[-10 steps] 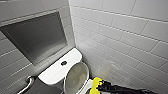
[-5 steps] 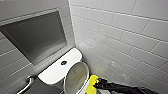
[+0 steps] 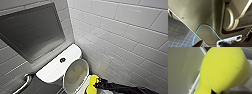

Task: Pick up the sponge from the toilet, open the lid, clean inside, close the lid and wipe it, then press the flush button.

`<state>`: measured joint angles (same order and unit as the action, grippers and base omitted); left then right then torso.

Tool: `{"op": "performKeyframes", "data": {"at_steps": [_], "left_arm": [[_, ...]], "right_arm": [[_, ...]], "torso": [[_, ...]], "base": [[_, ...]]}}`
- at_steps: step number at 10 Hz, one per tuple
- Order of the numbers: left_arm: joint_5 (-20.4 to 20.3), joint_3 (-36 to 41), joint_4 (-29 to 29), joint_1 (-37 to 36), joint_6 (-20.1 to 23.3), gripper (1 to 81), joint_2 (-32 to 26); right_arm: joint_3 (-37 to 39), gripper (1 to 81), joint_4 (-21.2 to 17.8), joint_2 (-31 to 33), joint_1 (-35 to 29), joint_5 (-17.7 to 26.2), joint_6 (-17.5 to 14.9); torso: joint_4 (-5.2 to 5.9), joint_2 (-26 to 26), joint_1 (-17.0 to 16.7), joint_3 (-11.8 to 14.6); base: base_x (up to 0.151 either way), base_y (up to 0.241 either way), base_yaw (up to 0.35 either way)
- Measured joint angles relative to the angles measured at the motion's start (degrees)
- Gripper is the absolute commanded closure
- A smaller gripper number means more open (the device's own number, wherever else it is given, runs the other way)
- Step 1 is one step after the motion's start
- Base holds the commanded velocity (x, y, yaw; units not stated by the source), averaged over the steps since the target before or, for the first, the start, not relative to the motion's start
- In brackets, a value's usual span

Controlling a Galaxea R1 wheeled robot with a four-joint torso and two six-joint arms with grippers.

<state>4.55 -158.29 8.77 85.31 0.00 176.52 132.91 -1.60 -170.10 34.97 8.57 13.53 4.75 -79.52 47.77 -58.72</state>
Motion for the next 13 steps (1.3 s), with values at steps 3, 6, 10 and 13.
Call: {"op": "performKeyframes", "data": {"at_steps": [3, 6, 10, 13], "left_arm": [[-0.11, 0.0, 0.0, -0.2, 0.0, 1.0, 0.0], [-0.2, 0.0, 0.0, -0.33, 0.0, 1.0, 0.17], [-0.11, 0.0, 0.0, -0.37, 0.0, 1.0, 0.35], [-0.28, 0.0, 0.0, -0.85, 0.0, 1.0, 0.5]], "right_arm": [[0.0, 81.1, 0.0, -0.17, -3.0, 0.0, 0.0], [0.46, 81.1, 0.0, -0.59, -3.54, -0.56, 0.02], [0.49, 81.1, 0.02, -0.37, -3.39, -0.66, 0.0], [1.16, 81.1, 0.02, -0.61, -4.58, -0.74, -0.15]], "torso": [[0.0, 0.0, 0.02, -0.52], [0.0, 0.0, 0.02, -0.61], [0.0, 0.02, 0.04, -4.22], [0.0, 0.02, 0.06, -4.64]], "base": [[0.0, 0.0, 0.0], [0.0, 0.0, 0.0], [0.0, 0.0, 0.0], [0.0, 0.0, 0.0]]}}
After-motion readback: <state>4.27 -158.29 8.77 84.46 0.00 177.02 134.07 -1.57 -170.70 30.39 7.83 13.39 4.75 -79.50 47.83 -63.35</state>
